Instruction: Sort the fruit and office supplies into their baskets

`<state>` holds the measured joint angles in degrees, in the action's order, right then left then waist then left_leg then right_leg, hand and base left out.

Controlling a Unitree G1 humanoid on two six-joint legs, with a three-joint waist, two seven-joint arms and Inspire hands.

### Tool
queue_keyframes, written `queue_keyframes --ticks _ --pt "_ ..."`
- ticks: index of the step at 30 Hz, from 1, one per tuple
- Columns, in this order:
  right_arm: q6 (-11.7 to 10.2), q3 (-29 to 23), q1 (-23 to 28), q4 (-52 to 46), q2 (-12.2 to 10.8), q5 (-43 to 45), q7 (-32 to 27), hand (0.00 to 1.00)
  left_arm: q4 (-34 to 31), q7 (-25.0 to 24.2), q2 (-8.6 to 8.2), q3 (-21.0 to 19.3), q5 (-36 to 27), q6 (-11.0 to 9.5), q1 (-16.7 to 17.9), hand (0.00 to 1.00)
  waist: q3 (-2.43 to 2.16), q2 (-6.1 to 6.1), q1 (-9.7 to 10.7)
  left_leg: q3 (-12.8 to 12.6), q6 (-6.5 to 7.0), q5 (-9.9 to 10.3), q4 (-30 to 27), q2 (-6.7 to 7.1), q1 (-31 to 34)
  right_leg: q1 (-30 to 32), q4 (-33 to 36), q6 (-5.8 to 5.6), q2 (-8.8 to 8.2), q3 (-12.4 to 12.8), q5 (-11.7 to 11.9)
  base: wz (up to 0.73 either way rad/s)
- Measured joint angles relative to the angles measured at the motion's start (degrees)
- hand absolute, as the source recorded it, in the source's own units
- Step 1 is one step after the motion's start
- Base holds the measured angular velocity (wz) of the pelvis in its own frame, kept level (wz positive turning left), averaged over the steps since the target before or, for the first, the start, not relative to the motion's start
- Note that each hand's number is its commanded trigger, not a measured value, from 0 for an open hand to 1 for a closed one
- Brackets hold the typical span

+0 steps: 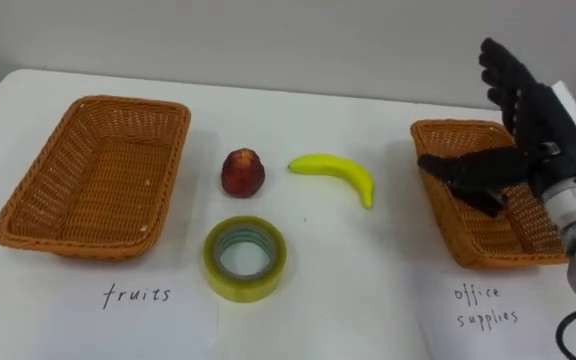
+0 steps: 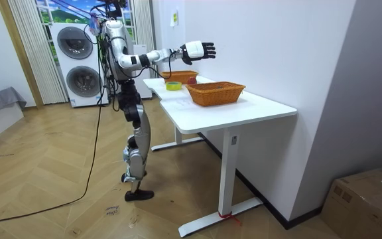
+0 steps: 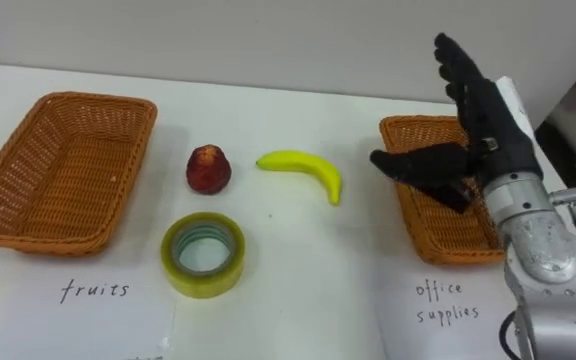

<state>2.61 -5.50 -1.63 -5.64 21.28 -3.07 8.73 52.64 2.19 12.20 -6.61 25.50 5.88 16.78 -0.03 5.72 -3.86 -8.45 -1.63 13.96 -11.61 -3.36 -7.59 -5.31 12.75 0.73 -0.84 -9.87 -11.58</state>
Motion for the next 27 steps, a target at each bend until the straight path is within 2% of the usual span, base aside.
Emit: queue_keyframes --ticks 8,12,17,21,22,27 --pt "0.0 2.51 -3.4 -0.01 0.0 -1.44 0.83 0.0 -0.58 0.02 0.05 0.11 -0.01 0.0 0.02 0.0 0.11 0.98 -1.15 2.24 0.05 -0.04 -0.24 0.21 0.72 -0.62 -0.35 -0.03 -0.28 -2.22 -0.02 0.13" --pt "0.0 4.34 -3.47 0.03 0.01 -2.91 0.86 0.0 -0.6 0.19 0.1 0.29 -0.01 0.03 0.09 0.0 0.12 0.98 -1.4 2.48 0.07 -0.07 -0.31 0.16 0.93 -0.61 -0.42 -0.03 -0.29 -2.87 -0.02 0.05" --pt "0.01 7.74 -3.47 0.04 0.0 -3.56 1.63 0.0 -0.81 0.98 0.05 2.38 -0.05 0.13 0.2 0.0 0.2 1.0 -1.6 2.59 0.06 -0.07 -0.62 0.17 1.07 -0.71 -0.42 -0.02 -0.28 -3.05 -0.02 0.0" --pt "0.14 10.46 -3.54 0.67 -0.01 -1.73 1.83 0.0 -1.0 1.38 0.01 3.87 -0.2 0.9 -0.13 0.0 0.22 1.1 -2.69 2.9 0.07 -0.06 -1.09 0.21 1.26 -0.86 -0.63 -0.02 -0.3 -3.01 -0.02 0.02" --pt "0.85 11.43 -3.68 0.81 -0.03 -0.93 1.88 0.0 -1.02 1.62 0.04 4.37 -0.2 1.24 -0.46 0.0 0.22 1.16 -2.82 3.18 0.07 -0.06 -1.23 0.27 1.49 -0.91 -0.86 -0.01 -0.28 -3.15 -0.01 0.13" --pt "1.24 13.65 -4.52 2.89 -0.03 -0.86 1.85 0.0 -1.6 2.71 0.04 4.8 -0.47 1.39 -1.03 0.0 0.25 1.19 -4.12 4.02 0.06 -0.06 -1.74 0.33 2.22 -0.66 -1.07 0.0 -0.37 -4.26 -0.02 0.12"
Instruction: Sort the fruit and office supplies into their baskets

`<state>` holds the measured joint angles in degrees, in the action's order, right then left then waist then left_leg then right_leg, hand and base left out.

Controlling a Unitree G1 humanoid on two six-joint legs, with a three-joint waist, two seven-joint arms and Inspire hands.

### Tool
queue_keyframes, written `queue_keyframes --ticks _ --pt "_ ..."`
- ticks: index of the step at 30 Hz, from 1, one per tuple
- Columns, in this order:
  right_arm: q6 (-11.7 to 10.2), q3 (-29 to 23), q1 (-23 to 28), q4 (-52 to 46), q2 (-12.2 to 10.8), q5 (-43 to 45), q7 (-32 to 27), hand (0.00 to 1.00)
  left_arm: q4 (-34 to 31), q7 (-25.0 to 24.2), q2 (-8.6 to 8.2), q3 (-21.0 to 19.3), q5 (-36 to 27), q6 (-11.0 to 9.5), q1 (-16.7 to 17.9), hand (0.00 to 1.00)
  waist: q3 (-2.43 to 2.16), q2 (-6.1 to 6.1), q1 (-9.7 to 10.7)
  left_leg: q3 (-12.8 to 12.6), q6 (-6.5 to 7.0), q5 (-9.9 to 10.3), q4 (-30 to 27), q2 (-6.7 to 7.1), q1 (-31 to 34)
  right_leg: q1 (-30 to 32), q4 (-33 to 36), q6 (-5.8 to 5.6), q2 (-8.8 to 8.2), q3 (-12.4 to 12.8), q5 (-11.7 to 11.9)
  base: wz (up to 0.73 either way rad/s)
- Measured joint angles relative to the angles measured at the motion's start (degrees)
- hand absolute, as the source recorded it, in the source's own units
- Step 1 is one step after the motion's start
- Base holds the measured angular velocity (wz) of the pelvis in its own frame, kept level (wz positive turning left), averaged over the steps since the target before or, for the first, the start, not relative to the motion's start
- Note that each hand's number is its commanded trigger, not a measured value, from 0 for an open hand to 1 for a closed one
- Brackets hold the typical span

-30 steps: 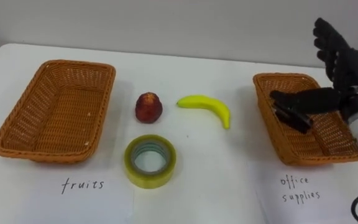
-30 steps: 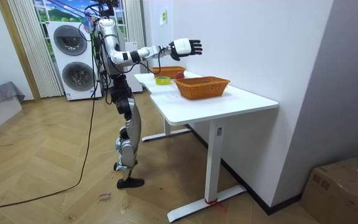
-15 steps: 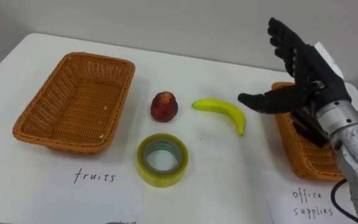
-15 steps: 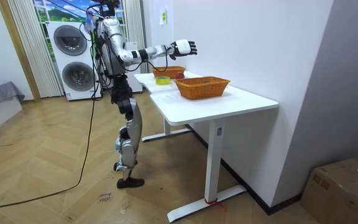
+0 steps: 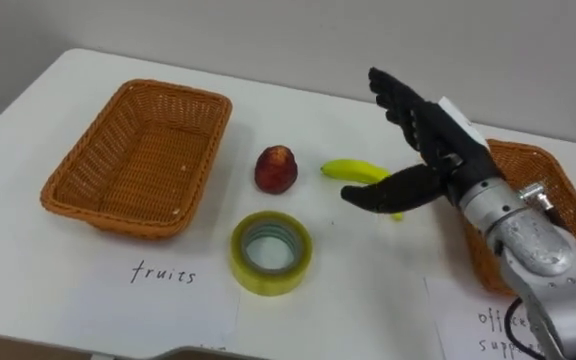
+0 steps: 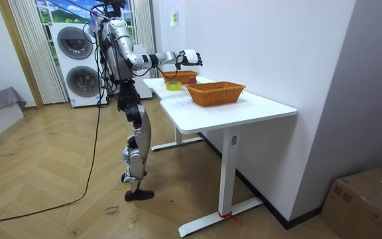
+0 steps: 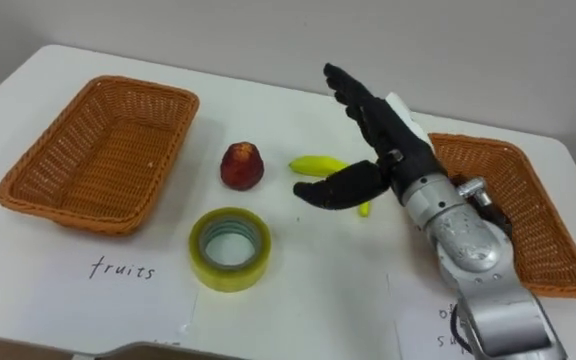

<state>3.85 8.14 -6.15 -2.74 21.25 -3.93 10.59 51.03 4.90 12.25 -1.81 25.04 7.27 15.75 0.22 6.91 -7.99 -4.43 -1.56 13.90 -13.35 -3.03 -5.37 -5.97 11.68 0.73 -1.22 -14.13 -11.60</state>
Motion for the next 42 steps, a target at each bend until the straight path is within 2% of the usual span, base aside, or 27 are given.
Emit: queue_keyframes --ticks 6,9,14,17,20,28,34,42 --pt "0.21 2.94 -0.01 3.48 -0.15 0.25 0.03 0.0 -0.5 1.2 -0.09 1.45 0.35 1.01 0.52 0.0 0.03 0.0 -0.87 0.78 0.01 0.0 -0.18 0.22 0.8 -0.05 0.04 -0.01 -0.21 -0.77 0.0 0.06" --pt "1.12 3.72 -0.01 7.08 -0.76 0.4 -0.03 0.0 -1.66 1.11 -0.07 1.49 0.36 1.41 0.97 0.0 0.16 -0.19 -1.56 0.79 0.01 0.0 -0.25 0.23 0.9 -0.09 0.06 -0.04 -0.34 -1.25 0.01 0.02" --pt "1.37 4.43 -0.01 10.47 -1.43 0.39 -0.1 0.0 -2.53 1.04 -0.13 1.65 0.39 1.56 1.06 0.0 0.48 -1.15 -2.12 1.38 0.01 0.0 -0.3 0.24 1.31 -0.01 0.09 -0.04 -0.36 -1.94 0.02 0.06" --pt "1.38 4.43 -0.01 10.49 -1.43 0.38 -0.1 0.0 -2.78 0.91 -0.21 2.17 0.39 2.08 1.63 0.0 0.28 -1.83 -2.14 1.43 0.02 0.0 -0.27 0.26 1.31 0.0 0.1 -0.04 -0.38 -1.95 0.02 0.0" --pt "1.38 4.54 -0.01 10.49 -1.45 0.53 -0.14 0.0 -3.24 0.75 -0.22 2.47 0.46 2.54 1.87 0.0 0.28 -2.08 -2.44 1.48 0.02 0.0 -0.3 0.26 1.29 -0.02 0.15 -0.04 -0.39 -2.02 0.02 0.0" --pt "1.38 4.93 -0.01 10.49 -3.1 2.14 -0.56 0.0 -3.94 0.54 -0.3 3.85 0.48 2.81 2.86 0.0 0.13 -1.85 -3.02 1.47 0.11 -0.06 -0.37 0.42 1.14 -0.15 0.33 -0.05 -0.58 -2.01 0.01 0.0" --pt "1.4 6.3 0.0 10.75 -3.1 2.06 -0.76 0.0 -3.94 0.39 -0.31 4.35 0.64 2.93 2.97 0.0 0.18 -1.86 -3.26 1.9 0.18 -0.09 -0.16 0.6 0.59 -1.06 0.26 -0.2 -0.72 -2.47 -0.08 0.04" --pt "2.03 6.98 -0.01 10.75 -3.62 1.98 -0.77 0.0 -3.95 -2.02 -0.32 4.41 0.92 4.18 3.6 0.0 0.18 -1.67 -3.57 2.52 0.21 -0.12 -0.31 0.79 0.82 -1.47 -0.01 -0.35 -0.84 -3.19 -0.2 0.06"
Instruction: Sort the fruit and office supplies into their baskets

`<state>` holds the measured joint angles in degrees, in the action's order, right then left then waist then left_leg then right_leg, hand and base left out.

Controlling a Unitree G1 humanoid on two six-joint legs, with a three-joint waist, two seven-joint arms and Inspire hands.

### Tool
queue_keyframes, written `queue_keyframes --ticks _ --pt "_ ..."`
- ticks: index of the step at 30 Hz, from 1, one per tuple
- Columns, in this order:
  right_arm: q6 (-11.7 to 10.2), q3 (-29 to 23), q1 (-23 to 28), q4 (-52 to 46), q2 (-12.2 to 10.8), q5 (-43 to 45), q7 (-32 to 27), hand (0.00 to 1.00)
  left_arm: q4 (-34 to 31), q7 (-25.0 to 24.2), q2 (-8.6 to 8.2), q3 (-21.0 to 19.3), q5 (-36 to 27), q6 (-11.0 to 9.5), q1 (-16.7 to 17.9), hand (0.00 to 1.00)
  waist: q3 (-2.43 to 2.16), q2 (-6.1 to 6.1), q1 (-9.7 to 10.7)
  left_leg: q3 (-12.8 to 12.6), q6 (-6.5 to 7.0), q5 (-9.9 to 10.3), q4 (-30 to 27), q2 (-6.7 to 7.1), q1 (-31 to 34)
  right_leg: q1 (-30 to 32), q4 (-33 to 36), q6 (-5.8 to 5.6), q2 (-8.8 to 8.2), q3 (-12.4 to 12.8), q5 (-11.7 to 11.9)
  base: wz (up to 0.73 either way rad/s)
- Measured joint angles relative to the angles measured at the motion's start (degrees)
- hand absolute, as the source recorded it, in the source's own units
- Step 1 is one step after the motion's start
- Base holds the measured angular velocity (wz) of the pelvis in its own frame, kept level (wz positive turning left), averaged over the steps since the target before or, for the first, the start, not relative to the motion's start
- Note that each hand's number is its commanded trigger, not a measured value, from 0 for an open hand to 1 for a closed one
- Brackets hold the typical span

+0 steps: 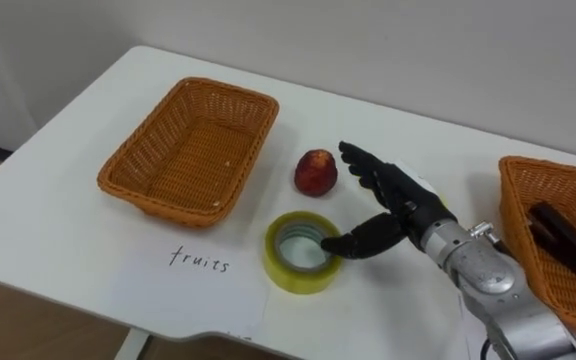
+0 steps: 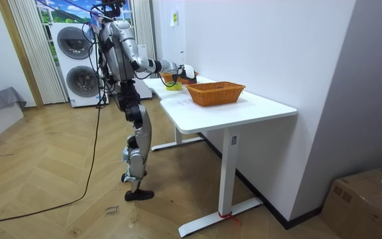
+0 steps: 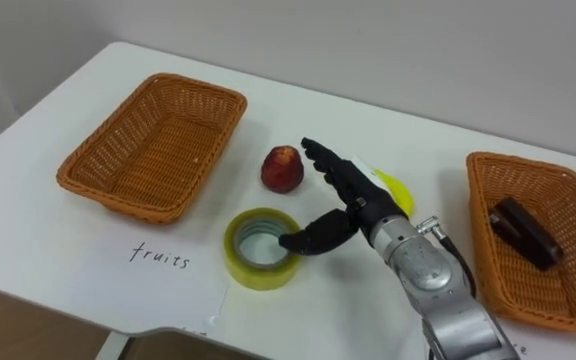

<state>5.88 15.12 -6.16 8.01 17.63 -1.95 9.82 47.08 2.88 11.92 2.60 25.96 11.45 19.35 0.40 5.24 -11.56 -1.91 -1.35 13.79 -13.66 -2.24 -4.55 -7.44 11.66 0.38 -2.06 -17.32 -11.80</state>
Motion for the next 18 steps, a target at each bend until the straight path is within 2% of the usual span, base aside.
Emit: queue_keyframes --ticks 7,18 --pt "0.17 1.96 0.0 0.8 -0.2 0.54 -0.35 0.0 0.01 -1.51 0.01 -0.01 0.05 0.27 0.36 0.0 0.0 0.13 -0.03 0.2 0.02 -0.01 -0.39 0.12 0.07 -0.02 -0.01 -0.13 -0.07 -0.05 -0.21 0.01" --pt "0.72 2.05 -0.01 2.79 -0.6 3.3 -0.45 0.0 0.18 -1.9 -0.11 -0.13 0.06 0.88 0.4 0.0 0.05 0.07 -0.1 0.4 0.19 -0.1 -1.07 0.77 -0.02 -1.01 0.03 -0.57 -0.98 -1.72 -0.55 0.07"
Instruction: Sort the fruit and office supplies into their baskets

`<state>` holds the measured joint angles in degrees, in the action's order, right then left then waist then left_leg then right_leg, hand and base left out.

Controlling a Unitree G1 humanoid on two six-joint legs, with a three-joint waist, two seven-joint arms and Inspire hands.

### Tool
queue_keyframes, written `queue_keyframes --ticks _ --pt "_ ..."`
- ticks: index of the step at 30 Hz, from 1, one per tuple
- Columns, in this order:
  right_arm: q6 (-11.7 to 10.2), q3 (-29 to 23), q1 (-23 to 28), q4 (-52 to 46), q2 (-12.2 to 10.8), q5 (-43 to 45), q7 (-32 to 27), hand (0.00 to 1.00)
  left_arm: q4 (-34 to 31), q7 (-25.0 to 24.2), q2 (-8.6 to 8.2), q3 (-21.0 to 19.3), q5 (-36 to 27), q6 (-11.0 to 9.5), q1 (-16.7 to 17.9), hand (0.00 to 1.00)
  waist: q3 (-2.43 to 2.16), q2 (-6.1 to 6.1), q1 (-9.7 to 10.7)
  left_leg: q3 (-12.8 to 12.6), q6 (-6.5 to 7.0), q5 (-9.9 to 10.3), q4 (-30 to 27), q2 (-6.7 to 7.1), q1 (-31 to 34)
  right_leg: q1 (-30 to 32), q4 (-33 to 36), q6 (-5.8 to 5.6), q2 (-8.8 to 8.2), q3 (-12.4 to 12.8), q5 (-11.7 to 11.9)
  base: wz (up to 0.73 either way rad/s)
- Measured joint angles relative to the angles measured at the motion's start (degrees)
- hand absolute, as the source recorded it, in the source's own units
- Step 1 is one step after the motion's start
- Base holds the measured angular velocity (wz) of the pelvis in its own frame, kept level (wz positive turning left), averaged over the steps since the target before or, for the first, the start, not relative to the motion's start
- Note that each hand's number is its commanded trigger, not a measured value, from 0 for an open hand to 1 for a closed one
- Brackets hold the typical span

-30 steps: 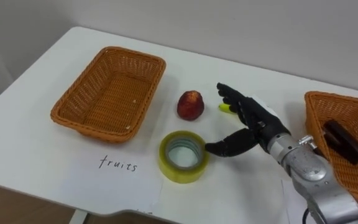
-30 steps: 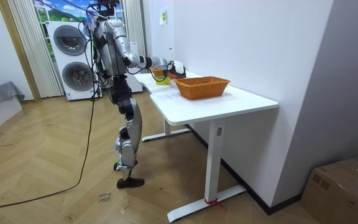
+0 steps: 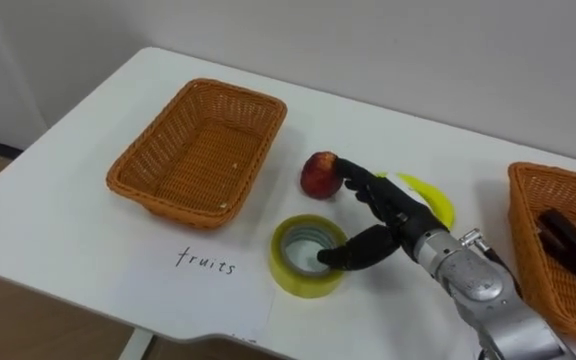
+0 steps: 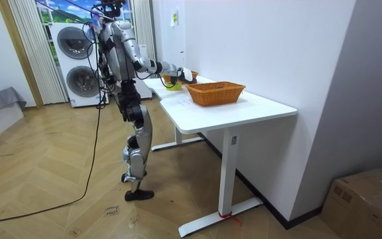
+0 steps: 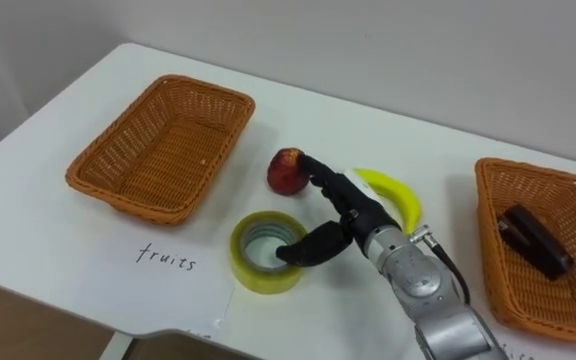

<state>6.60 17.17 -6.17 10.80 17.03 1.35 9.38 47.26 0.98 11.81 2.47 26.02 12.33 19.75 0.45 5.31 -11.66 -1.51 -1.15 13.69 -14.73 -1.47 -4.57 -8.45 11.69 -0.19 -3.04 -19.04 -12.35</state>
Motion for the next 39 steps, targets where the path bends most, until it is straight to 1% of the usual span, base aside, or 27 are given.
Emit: queue_keyframes --ticks 2,5,10,12,14,18,20,25,28,32,36,39 --pt "0.6 -0.04 -0.13 0.06 -0.29 1.72 0.0 0.0 0.0 0.0 -0.26 -0.01 0.0 0.34 -0.1 0.0 0.0 0.0 -0.12 0.06 0.16 0.0 -0.04 0.13 -0.05 0.03 0.02 -0.09 -0.16 -0.14 -0.05 0.04" --pt "0.92 0.0 -1.09 1.6 -0.73 3.8 -0.13 0.0 0.0 0.01 -0.29 0.03 -0.14 0.86 -0.08 0.0 0.08 0.19 -0.23 0.33 0.28 0.05 -0.11 0.2 -0.02 0.05 0.03 -0.13 -0.25 -0.53 -0.08 0.05" --pt "1.18 0.0 -1.34 2.12 -1.26 8.92 -1.17 0.0 -0.03 -0.21 -0.41 0.04 -0.11 1.49 -0.05 0.0 0.06 0.27 -0.9 0.72 0.34 0.08 -0.02 0.3 0.17 -0.05 -0.04 -0.25 -0.3 -1.12 -0.15 0.06" --pt "1.62 0.07 -1.36 2.08 -1.39 10.44 -1.34 0.0 -0.04 -0.4 -0.41 0.05 -0.11 1.58 -0.04 0.0 0.06 0.35 -1.18 0.84 0.34 0.08 0.01 0.34 0.22 -0.38 -0.04 -0.3 -0.35 -1.44 -0.18 0.07" --pt "2.2 0.36 -1.54 2.08 -1.39 12.01 -1.76 0.0 -0.05 -0.36 -0.41 0.09 -0.11 2.02 -0.08 0.0 -0.06 0.71 -1.42 0.82 0.34 0.08 0.02 0.34 0.3 -0.34 -0.02 -0.39 -0.35 -1.49 -0.26 0.04" --pt "2.4 0.98 -1.89 2.09 -1.39 14.05 -1.76 0.0 -0.06 -0.32 -0.4 0.1 -0.1 2.8 -0.24 0.0 -0.02 1.44 -1.41 0.83 0.34 0.08 -0.04 0.37 0.42 -0.4 -0.01 -0.45 -0.37 -1.57 -0.31 0.03" --pt "3.23 1.53 -2.41 2.09 -1.39 14.98 -1.77 0.0 -0.06 -0.33 -0.39 0.11 -0.1 2.85 -0.24 0.0 0.0 1.57 -1.37 0.83 0.34 0.08 -0.07 0.41 0.42 -0.45 0.0 -0.45 -0.4 -1.58 -0.31 0.0" --pt "3.55 1.88 -2.6 1.9 -1.44 17.5 -1.54 0.0 -0.06 -0.42 -0.35 0.06 -0.09 3.55 -1.0 0.0 0.01 1.53 -1.48 0.84 0.45 0.16 0.0 0.38 0.44 -0.56 0.14 -0.45 -0.38 -1.59 -0.31 0.0" --pt "3.55 1.87 -2.91 1.88 -1.51 19.28 -0.81 0.0 -0.06 -0.42 -0.34 0.06 -0.09 3.56 -1.16 0.0 0.0 1.52 -1.56 0.83 0.48 0.18 -0.02 0.39 0.44 -0.56 0.25 -0.44 -0.4 -1.58 -0.31 0.0" --pt "3.64 1.87 -2.93 1.87 -1.52 19.55 -0.48 0.0 -0.17 -0.41 -0.3 -0.01 -0.09 3.56 -1.21 0.0 -0.04 1.42 -1.57 0.83 0.48 0.18 -0.02 0.39 0.44 -0.58 0.25 -0.44 -0.39 -1.58 -0.3 0.0" --pt "4.37 1.88 -2.93 1.34 -1.58 19.8 -0.25 0.0 -0.47 -0.41 -0.13 0.01 -0.1 3.56 -1.38 0.0 -0.06 1.37 -1.54 0.84 0.48 0.18 0.07 0.37 0.46 -0.37 0.44 -0.44 -0.39 -1.57 -0.3 0.0" --pt "4.85 1.93 -2.93 0.07 -1.59 21.64 0.88 0.0 -1.12 -0.42 0.08 0.01 -0.09 3.55 -1.51 0.0 -0.14 1.27 -1.52 0.81 0.49 0.18 0.13 0.32 0.65 0.14 0.99 -0.44 -0.43 -1.53 -0.3 0.0"
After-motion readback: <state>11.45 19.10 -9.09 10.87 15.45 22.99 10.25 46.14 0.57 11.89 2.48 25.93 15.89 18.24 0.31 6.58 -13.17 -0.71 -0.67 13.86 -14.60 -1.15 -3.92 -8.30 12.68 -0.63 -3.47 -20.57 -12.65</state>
